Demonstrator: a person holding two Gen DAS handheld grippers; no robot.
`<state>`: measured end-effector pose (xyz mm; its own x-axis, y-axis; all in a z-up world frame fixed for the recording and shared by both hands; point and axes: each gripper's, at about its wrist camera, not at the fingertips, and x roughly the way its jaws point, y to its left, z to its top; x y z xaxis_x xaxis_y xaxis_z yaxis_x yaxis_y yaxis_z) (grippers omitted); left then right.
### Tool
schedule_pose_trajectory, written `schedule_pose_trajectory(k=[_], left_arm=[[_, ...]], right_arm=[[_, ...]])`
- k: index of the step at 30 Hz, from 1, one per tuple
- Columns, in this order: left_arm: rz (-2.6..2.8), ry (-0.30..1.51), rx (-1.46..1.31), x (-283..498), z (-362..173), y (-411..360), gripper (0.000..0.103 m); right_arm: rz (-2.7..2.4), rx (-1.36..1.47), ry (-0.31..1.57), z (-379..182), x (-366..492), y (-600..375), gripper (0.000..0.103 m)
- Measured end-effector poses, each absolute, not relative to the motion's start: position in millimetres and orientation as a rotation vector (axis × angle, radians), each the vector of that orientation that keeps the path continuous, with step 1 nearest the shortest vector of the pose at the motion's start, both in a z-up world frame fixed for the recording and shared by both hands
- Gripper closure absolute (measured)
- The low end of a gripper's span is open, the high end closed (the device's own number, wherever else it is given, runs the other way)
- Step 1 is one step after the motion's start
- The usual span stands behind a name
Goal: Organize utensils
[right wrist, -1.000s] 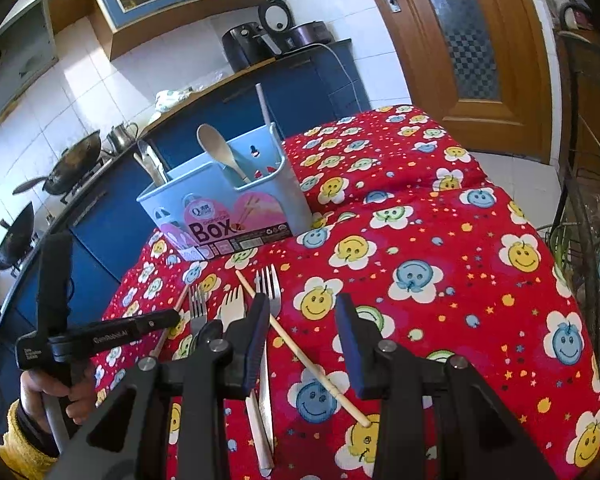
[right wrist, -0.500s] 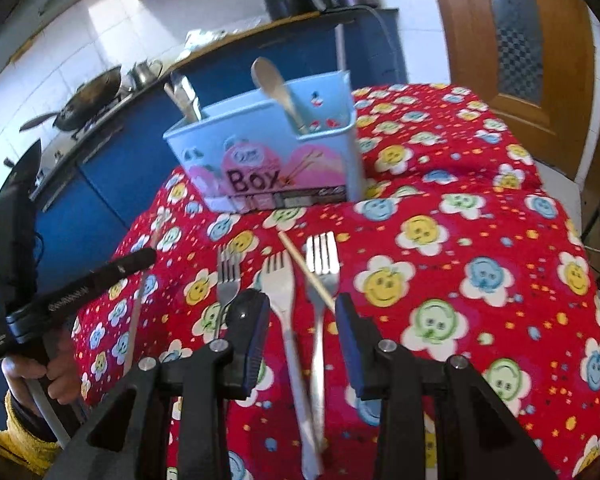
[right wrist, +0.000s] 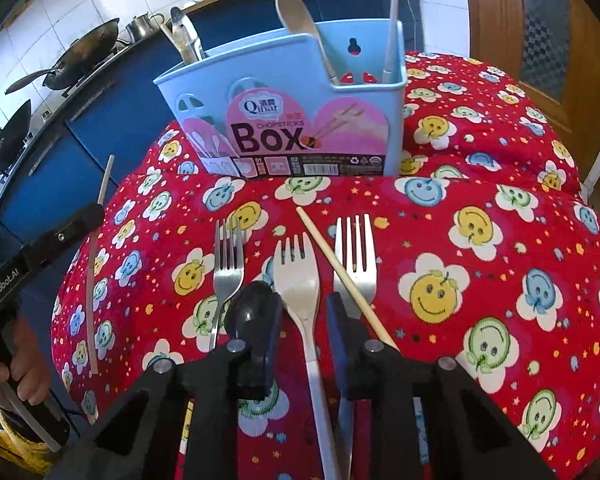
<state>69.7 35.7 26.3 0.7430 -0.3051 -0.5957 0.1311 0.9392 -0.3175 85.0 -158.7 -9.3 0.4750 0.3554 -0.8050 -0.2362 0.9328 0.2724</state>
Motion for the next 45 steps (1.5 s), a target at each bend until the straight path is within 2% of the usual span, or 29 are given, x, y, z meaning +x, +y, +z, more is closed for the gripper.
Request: schedule_pose_trajectory(k=[10,25,27,28,45], left_arm=[[-0.259,0.667,-0.284,65.0,31.9,35.1,0.099],[-0.287,0.607,-0.280,52.8,45.8,26.4,0.099],[-0.294,0.597,-0.282,50.8,47.4,25.0,0.099],[-0.297,0.593,-0.282,49.7,48.3,24.9,0.099],[-0.301,0.538,-0.280,41.6,62.2,21.6,0.099]], right_arm=[[0.402,0.185,1.029,-10.2,100.9,-159.3,0.079],[0.443,0.319,0.787,16.3,61.5,-180.3,0.080],[0.440,0.325,0.745,23.0,52.9,-183.4,0.095],[0.438,0.330,0.733,24.6,51.5,-183.2,0.096],[0.412,0.345,0.576,52.9,28.9,-195.0,0.097]])
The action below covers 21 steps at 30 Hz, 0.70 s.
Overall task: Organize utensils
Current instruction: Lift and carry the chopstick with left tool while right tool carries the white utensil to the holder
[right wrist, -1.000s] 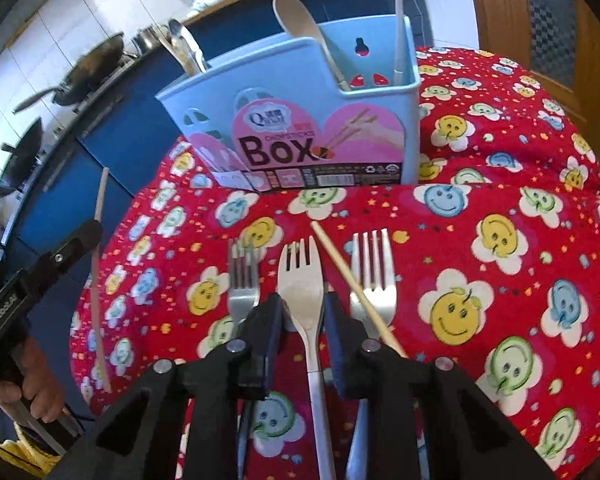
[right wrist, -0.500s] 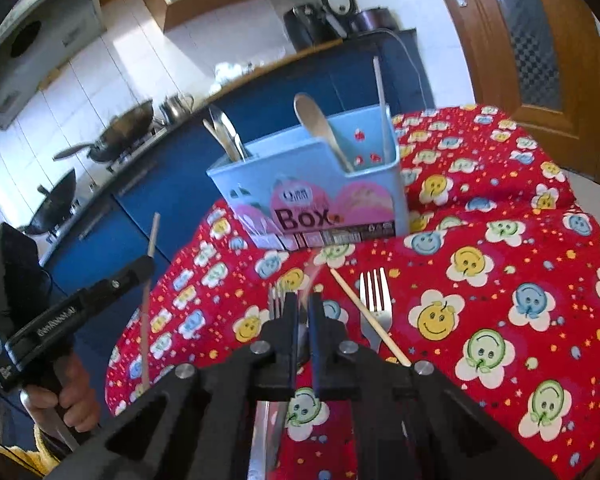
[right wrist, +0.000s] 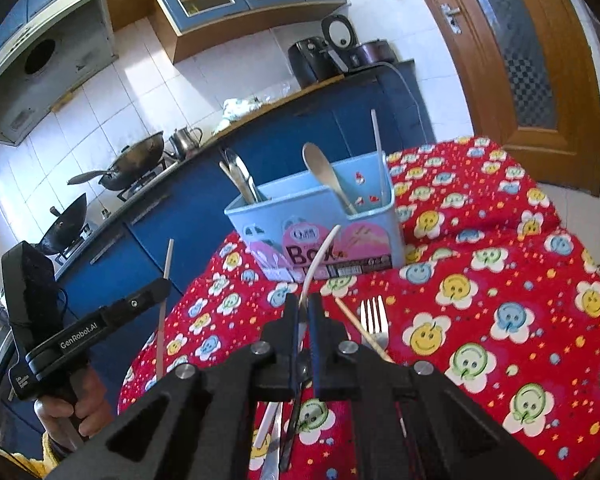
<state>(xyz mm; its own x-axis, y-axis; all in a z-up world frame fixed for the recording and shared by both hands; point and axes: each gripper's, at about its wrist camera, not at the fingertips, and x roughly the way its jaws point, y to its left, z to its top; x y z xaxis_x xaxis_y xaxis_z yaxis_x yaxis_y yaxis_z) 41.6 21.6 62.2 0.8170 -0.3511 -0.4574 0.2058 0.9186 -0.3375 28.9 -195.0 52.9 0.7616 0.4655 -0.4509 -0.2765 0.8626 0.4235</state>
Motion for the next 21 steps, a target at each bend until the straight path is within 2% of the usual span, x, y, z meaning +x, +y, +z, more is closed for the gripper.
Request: schedule_pose_trajectory(k=[21], left_arm=[[-0.272,0.254,-0.201,93.9,127.2,-7.6,0.099]], right_arm=[[0.271,0.212,0.346,107.4,43.5,-196.6,0.097]])
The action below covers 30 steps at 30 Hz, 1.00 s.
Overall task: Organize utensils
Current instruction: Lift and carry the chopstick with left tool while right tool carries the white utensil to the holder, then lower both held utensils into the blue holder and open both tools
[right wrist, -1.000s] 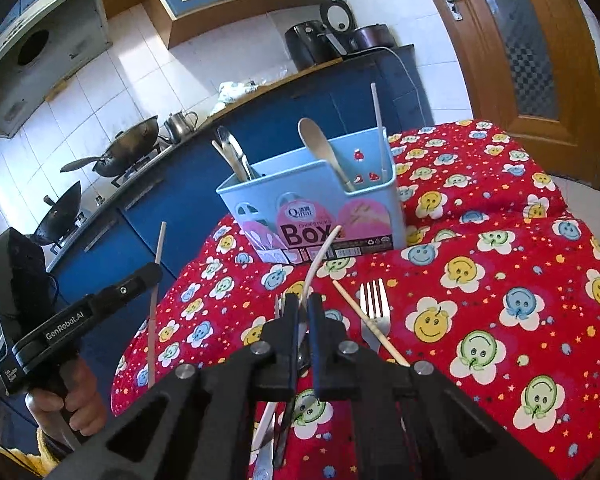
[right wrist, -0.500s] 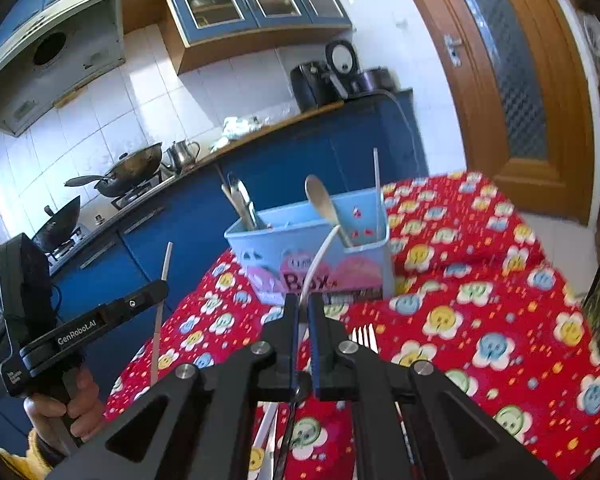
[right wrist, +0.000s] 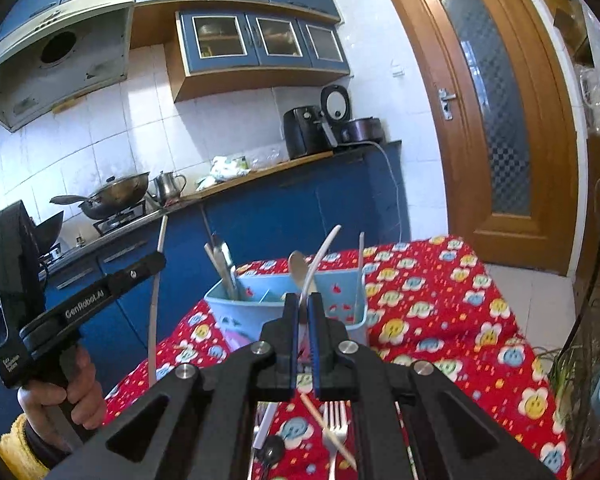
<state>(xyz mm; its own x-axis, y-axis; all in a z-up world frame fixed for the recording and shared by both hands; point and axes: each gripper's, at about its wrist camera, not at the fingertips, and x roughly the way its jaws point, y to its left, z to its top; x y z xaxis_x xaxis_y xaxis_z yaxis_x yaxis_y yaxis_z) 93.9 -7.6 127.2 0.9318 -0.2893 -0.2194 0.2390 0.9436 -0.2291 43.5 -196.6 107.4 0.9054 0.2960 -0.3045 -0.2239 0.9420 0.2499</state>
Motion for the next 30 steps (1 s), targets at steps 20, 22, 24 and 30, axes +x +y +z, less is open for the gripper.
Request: schedule_pose_trajectory(k=[20,22,24,30], left_arm=[[-0.197,0.056,-0.198,160.4,150.2,-23.8,0.099],[-0.161,0.035,-0.192,166.2,144.8,-22.3,0.099],[-0.135,0.027,-0.180,172.6,139.6,-22.8,0.099],[-0.068,-0.005,-0.163,184.4,119.4,-23.7,0.099]], right_arm=[[0.214,0.139,0.272,127.7,94.0,-202.1,0.097],[0.201,0.133,0.264,127.3,101.1,-201.6,0.097],[0.189,0.122,0.256,127.3,108.2,-200.2,0.097],[0.140,0.067,0.212,127.8,121.8,-195.0,0.097]])
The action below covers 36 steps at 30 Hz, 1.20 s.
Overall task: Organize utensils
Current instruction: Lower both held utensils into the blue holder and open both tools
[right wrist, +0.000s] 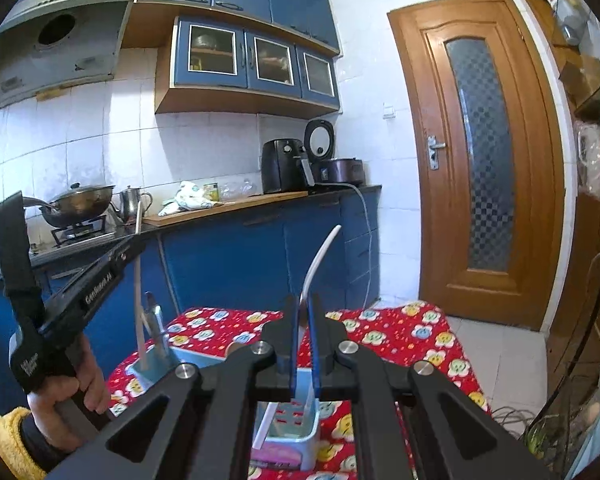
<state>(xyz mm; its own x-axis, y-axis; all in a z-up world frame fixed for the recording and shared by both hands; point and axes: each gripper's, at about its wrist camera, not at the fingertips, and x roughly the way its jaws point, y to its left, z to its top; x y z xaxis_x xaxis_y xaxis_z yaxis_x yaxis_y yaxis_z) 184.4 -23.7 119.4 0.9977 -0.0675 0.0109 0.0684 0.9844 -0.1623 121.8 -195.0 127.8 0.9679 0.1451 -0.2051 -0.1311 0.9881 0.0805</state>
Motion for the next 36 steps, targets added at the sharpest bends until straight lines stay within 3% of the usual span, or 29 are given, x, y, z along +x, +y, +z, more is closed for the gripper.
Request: schedule_pose_trajectory(k=[24,28,36], left_arm=[[-0.001,0.045,-0.177,198.1,78.6,-15.6,0.094],[-0.008,0.057,-0.182,198.5,79.5,-14.7,0.089],[-0.040,0.057,-0.164,193.1,89.5,-19.6,0.089]], right_arm=[[0.154,-0.041,0.346,75.2,167.0,-169.1,0.097],[0.161,-0.010,0.355,73.5,167.3,-171.5,0.085],[0.175,0.028,0.339,79.3,163.5,-175.9,0.082]])
